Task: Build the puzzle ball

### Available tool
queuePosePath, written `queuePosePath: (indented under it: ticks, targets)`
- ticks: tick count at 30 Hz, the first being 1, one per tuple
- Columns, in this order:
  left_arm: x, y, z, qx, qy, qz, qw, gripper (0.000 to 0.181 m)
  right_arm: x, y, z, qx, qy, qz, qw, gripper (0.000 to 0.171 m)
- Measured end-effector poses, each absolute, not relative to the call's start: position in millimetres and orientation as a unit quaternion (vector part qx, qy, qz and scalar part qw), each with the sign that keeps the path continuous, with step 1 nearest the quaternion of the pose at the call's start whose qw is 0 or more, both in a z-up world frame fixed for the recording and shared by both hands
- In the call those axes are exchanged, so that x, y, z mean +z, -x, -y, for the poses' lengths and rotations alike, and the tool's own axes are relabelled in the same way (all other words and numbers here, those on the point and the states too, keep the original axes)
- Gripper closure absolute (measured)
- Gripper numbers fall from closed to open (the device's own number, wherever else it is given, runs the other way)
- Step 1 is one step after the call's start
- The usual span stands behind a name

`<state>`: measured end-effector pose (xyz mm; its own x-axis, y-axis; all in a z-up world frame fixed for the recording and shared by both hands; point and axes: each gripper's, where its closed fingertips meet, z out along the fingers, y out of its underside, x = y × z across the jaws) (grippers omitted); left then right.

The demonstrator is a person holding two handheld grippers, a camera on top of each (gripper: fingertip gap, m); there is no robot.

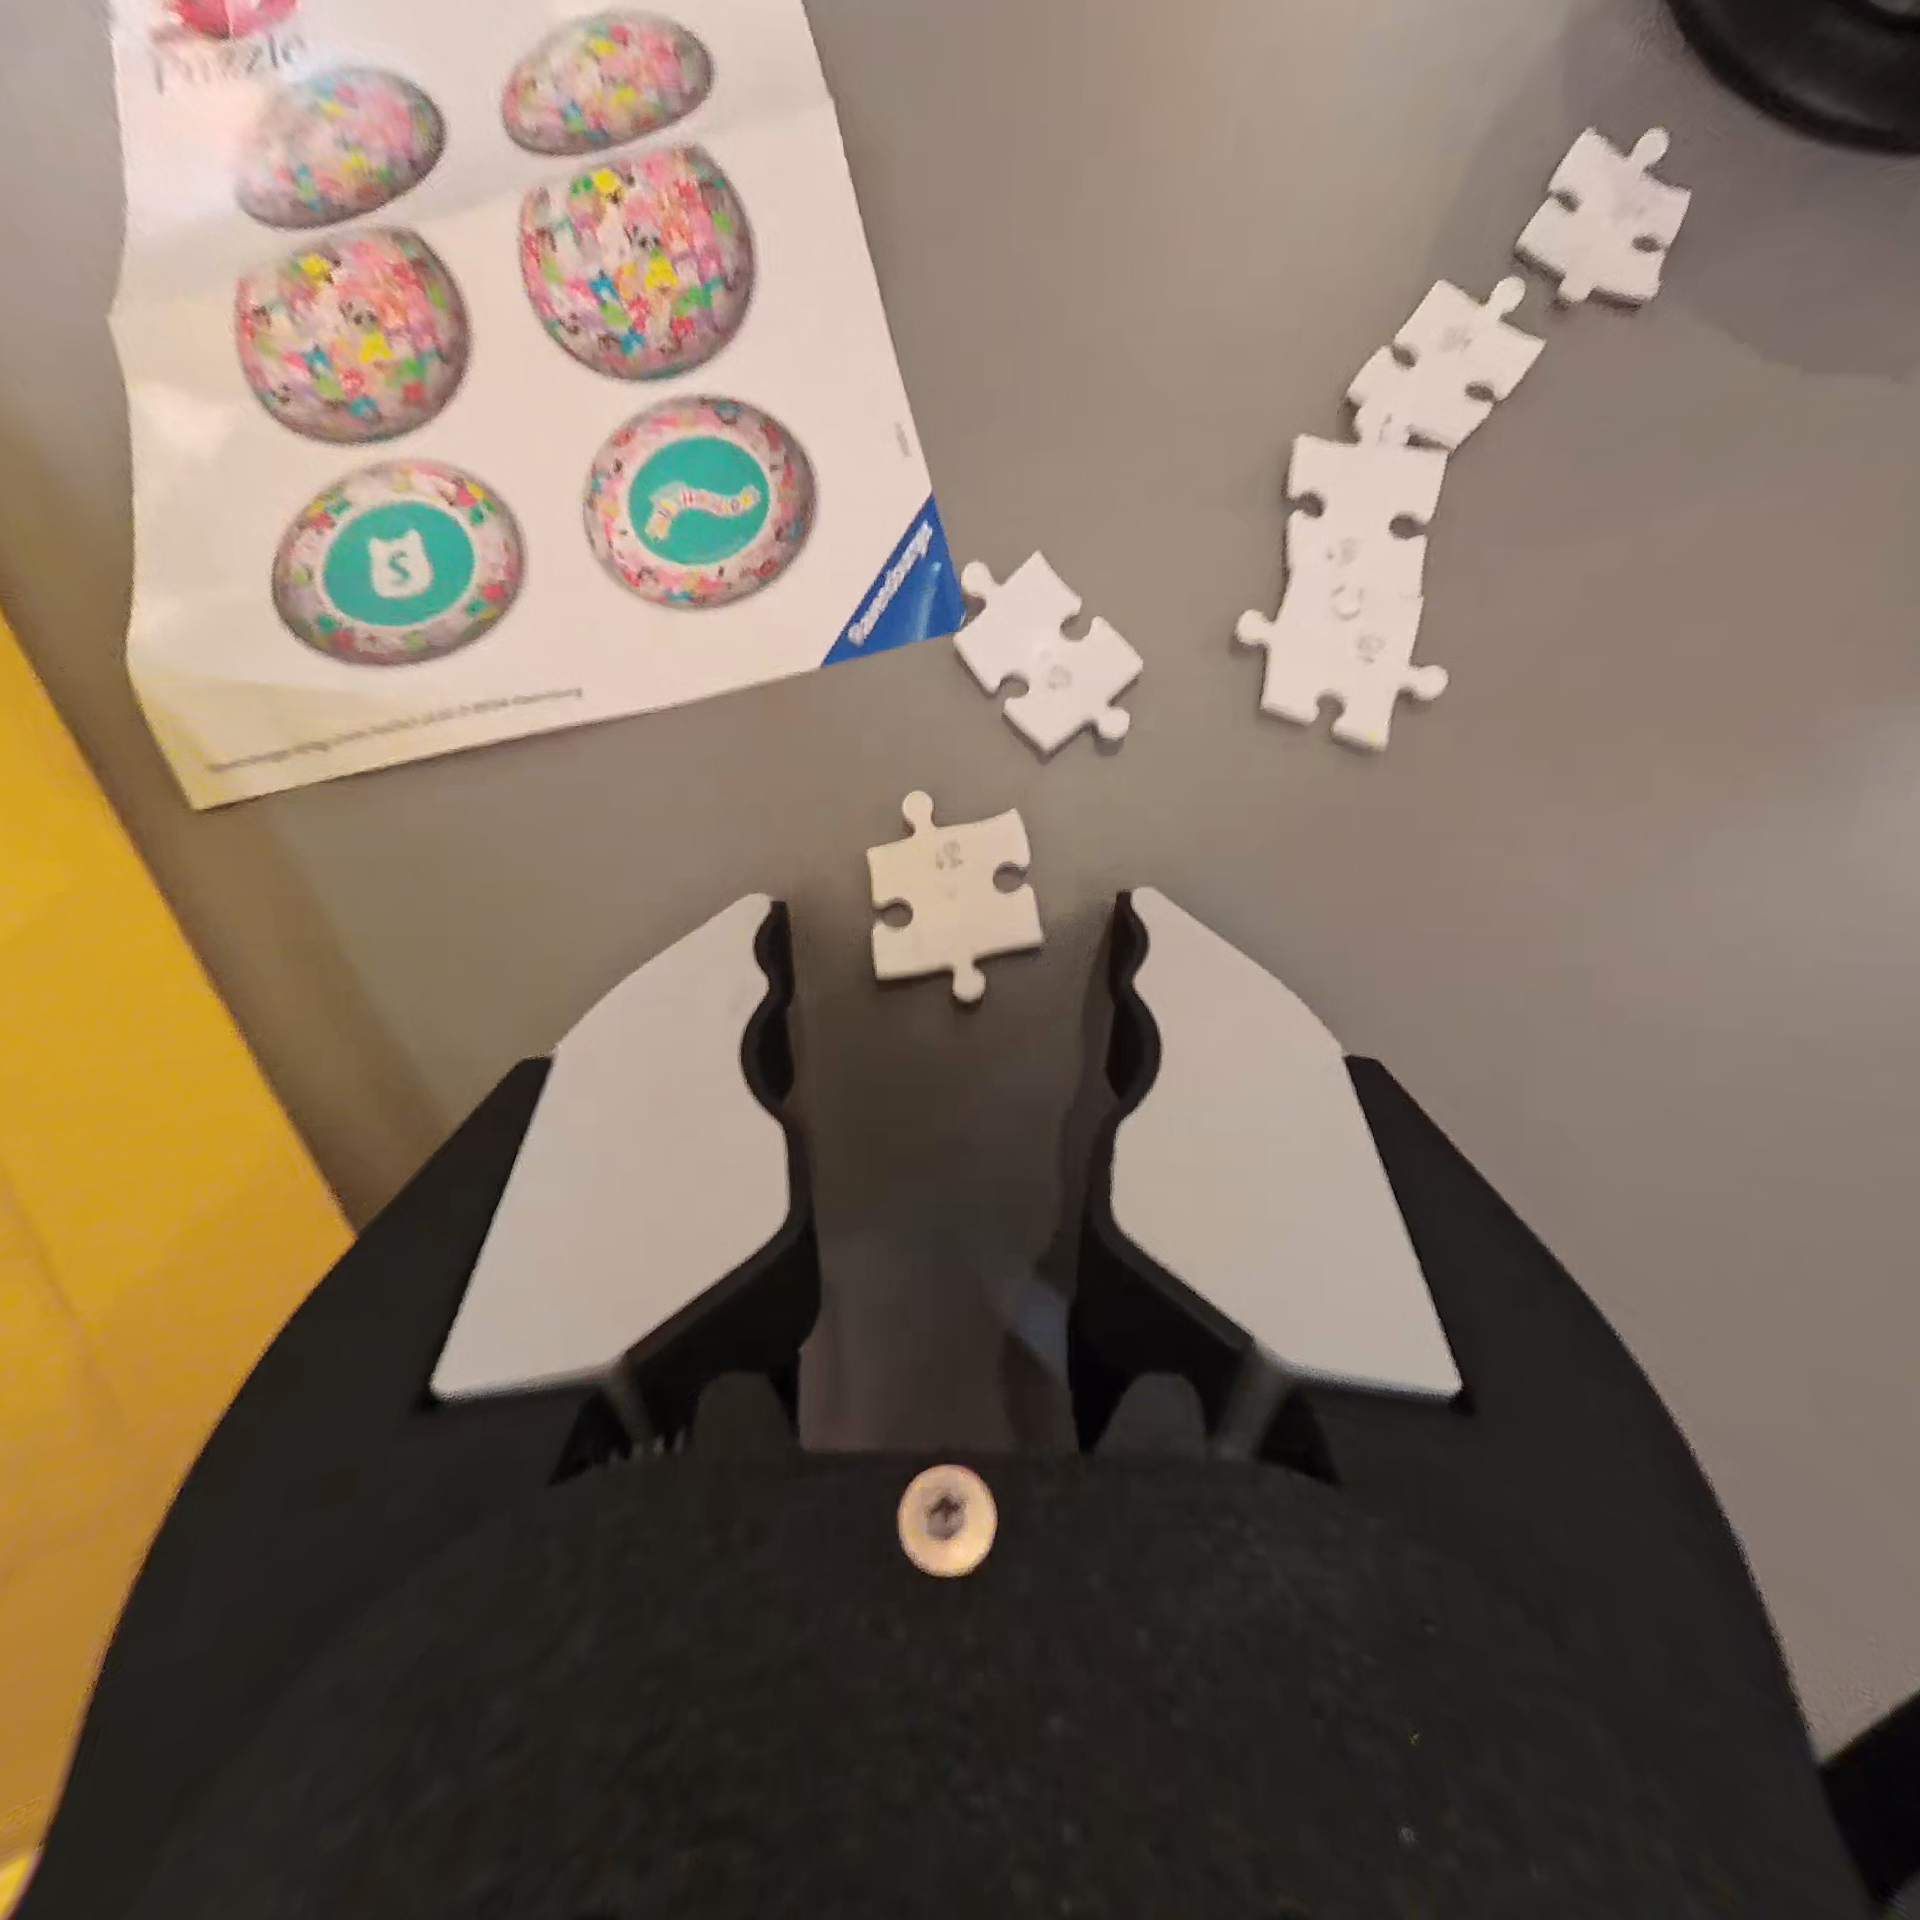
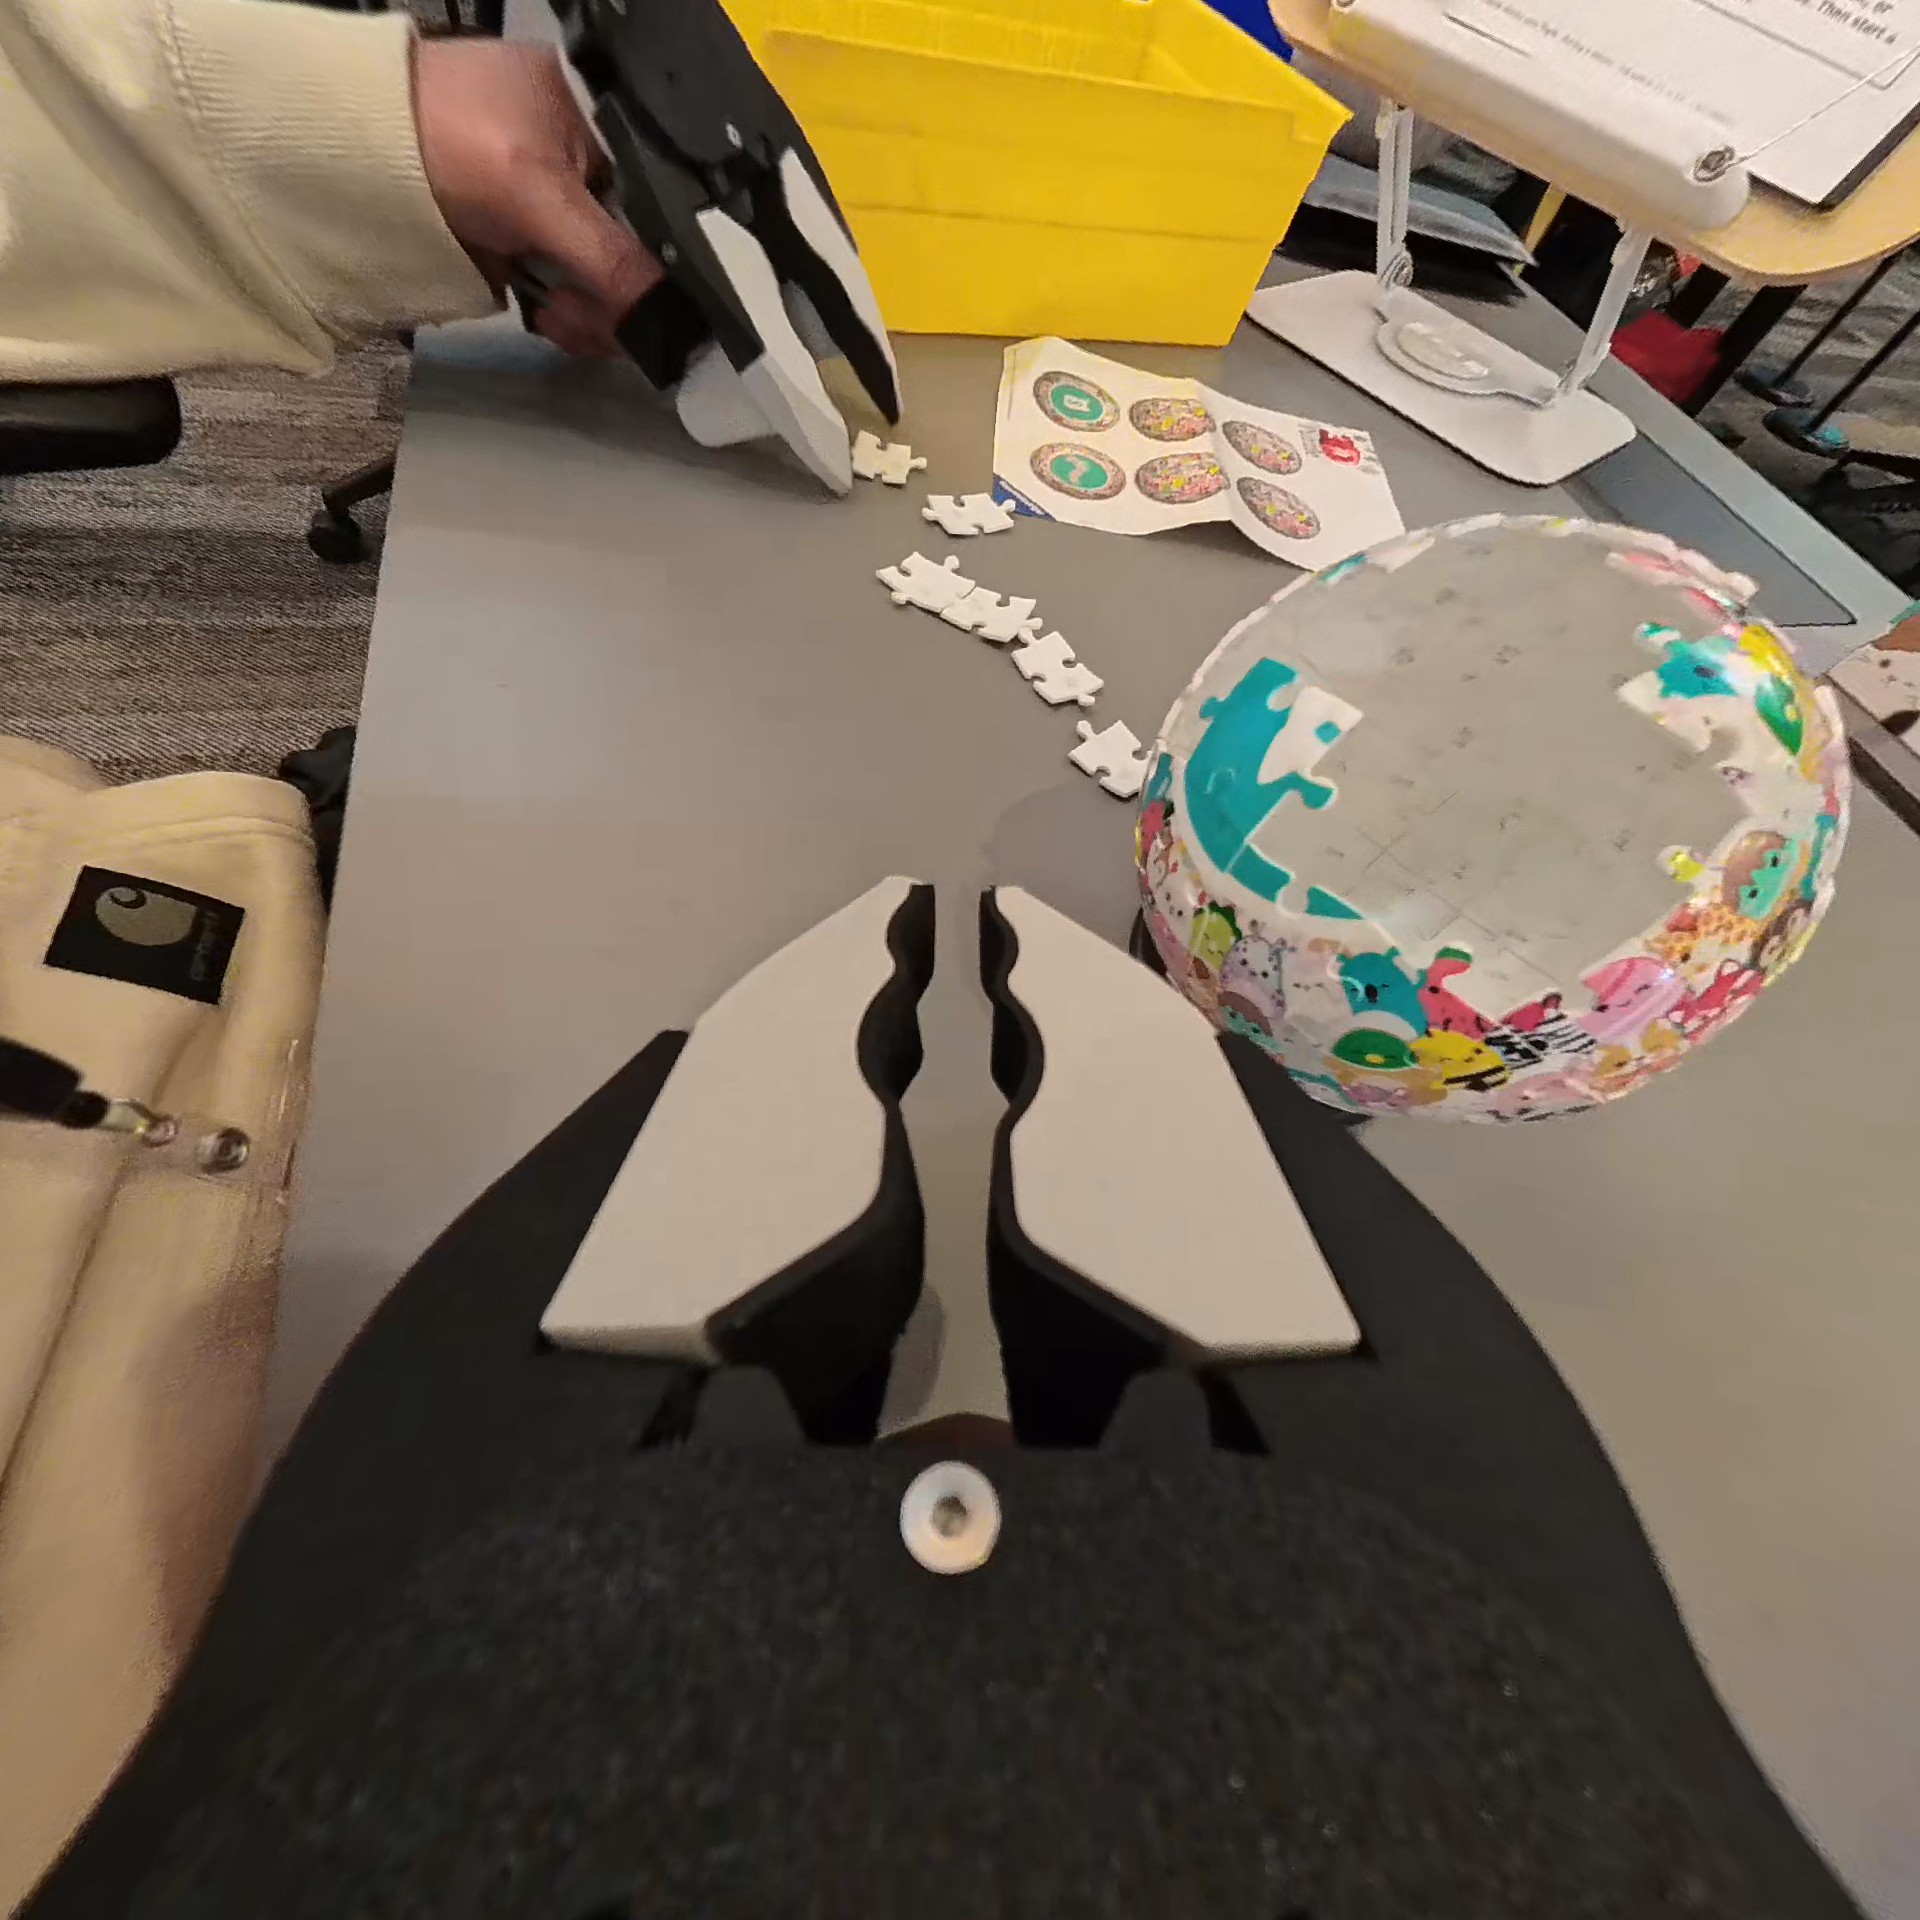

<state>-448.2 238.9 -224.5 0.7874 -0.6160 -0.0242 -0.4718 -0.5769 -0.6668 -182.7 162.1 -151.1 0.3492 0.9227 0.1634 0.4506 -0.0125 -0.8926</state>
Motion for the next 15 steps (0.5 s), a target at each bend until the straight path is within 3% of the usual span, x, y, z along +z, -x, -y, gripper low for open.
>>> queuePosePath:
  ticks: [2, 4, 11, 13, 15]
  targets:
    - [-225.4, 446.8, -241.9, -0.112, 0.882, -0.302, 0.344, 0.127, -151.1, 183.0, -161.6, 0.254, 0.668, 0.512, 0.476, 0.163]
    - [-224.8, 447.7, -242.4, -0.108, 0.881, -0.302, 0.347, 0.152, -150.4, 183.7, -161.1, 0.256, 0.667, 0.512, 0.476, 0.163]
    - [-221.7, 441.2, -233.0, -0.12, 0.887, -0.287, 0.341, 0.153, -152.5, 190.0, -156.0, 0.259, 0.661, 0.524, 0.47, 0.163]
    - [-196.9, 419.8, -229.5, -0.212, 0.872, -0.253, 0.362, 0.153, -151.4, 192.8, -152.7, 0.264, 0.655, 0.53, 0.469, 0.163]
    - [-144.9, 373.6, -216.5, -0.406, 0.805, -0.221, 0.373, 0.153, -146.5, 197.0, -149.1, 0.278, 0.644, 0.537, 0.468, 0.163]
